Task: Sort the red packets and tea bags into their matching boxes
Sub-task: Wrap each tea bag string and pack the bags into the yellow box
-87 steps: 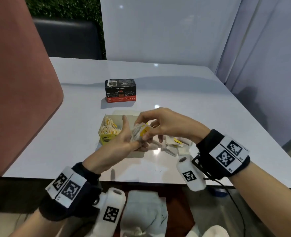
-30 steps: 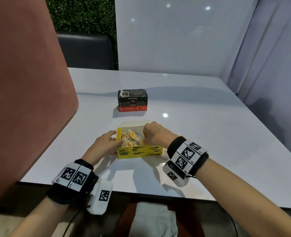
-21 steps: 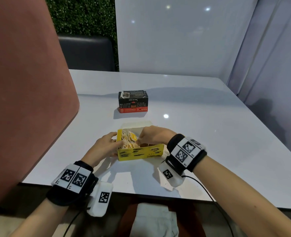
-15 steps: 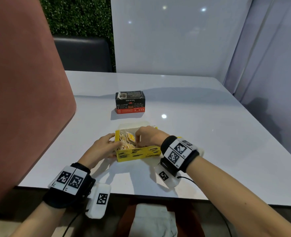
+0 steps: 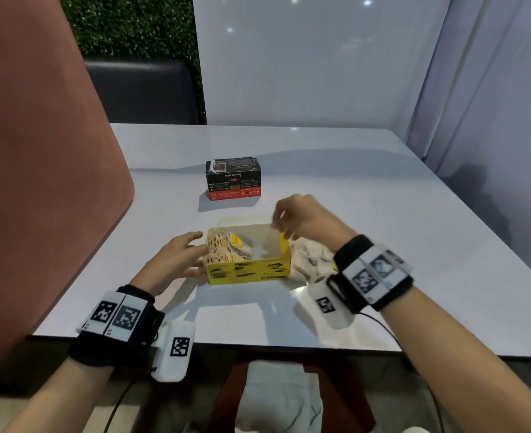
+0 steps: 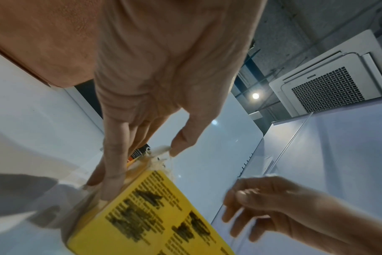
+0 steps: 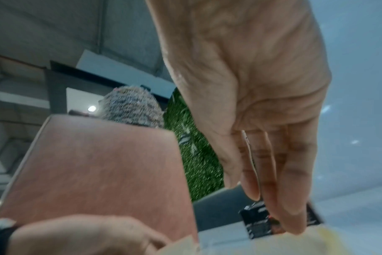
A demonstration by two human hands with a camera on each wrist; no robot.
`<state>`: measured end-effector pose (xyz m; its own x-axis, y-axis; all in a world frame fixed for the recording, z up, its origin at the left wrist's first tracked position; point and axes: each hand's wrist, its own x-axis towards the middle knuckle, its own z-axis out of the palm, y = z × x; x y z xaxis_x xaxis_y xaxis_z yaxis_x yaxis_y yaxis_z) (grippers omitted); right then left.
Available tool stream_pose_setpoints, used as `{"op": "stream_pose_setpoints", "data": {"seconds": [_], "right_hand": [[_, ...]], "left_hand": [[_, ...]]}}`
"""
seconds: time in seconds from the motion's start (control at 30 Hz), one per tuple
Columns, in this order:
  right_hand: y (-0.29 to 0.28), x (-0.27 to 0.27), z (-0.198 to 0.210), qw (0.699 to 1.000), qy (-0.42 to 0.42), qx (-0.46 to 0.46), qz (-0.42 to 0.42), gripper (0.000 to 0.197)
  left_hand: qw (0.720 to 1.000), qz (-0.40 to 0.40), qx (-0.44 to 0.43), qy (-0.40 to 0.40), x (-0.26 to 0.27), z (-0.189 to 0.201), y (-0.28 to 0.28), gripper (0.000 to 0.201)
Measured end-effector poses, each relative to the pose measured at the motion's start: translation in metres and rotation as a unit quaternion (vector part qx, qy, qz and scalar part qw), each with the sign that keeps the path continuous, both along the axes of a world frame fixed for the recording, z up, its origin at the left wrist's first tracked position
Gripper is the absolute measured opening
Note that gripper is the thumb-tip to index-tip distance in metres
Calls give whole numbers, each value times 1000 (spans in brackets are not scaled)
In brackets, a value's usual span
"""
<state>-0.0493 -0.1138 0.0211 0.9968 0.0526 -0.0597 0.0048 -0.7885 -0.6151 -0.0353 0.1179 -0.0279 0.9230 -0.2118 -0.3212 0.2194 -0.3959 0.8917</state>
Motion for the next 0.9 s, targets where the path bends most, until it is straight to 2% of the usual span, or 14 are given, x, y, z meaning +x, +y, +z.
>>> {"op": "stream_pose_setpoints", "data": {"seconds": [0.07, 0.17, 0.23, 0.37, 0.43, 0.5, 0.57, 0.63, 0.67, 0.73, 0.77, 0.83, 0.9], "right_hand": [[-36, -5, 1, 998, -16, -40, -38, 13], [-81, -18, -12, 977, 61, -189, -82, 8], [-98, -29, -27, 955, 119, -263, -72, 26], [-104, -44, -50, 943, 149, -295, -36, 44], [-104, -44, -57, 940, 136, -312, -34, 42], [-106, -42, -60, 943, 103, -314, -39, 31], [-109, -42, -60, 949, 80, -302, -45, 21], [-111, -44, -57, 954, 59, -290, -55, 16], [-111, -47, -54, 955, 47, -285, -68, 17], [-111, -55, -46, 956, 2, -271, -111, 20], [-110, -61, -40, 958, -30, -251, -133, 19], [-103, -73, -29, 973, -90, -137, -160, 11], [-87, -85, -21, 979, -117, 42, -160, 15]], "left_hand": [[1000, -1, -6, -7, 0, 1, 4, 53], [1000, -9, 5, -23, 0, 1, 5, 45], [999, -17, 12, -32, 2, 0, 5, 45], [999, -9, 15, -40, 7, 0, 4, 48], [999, -3, 18, -38, 9, 0, 6, 49], [1000, 9, 8, -21, 9, -1, 8, 50], [999, 26, 9, -34, 6, -2, 8, 50], [987, 45, 68, -138, -3, 4, 1, 53], [972, 54, 89, -212, -13, 9, -5, 51], [943, 58, 50, -323, -38, 25, -23, 42], [938, 44, 8, -344, -51, 31, -33, 37], [944, -18, -84, -317, -70, 35, -49, 29], [963, -100, -144, -205, -82, 28, -68, 31]]}}
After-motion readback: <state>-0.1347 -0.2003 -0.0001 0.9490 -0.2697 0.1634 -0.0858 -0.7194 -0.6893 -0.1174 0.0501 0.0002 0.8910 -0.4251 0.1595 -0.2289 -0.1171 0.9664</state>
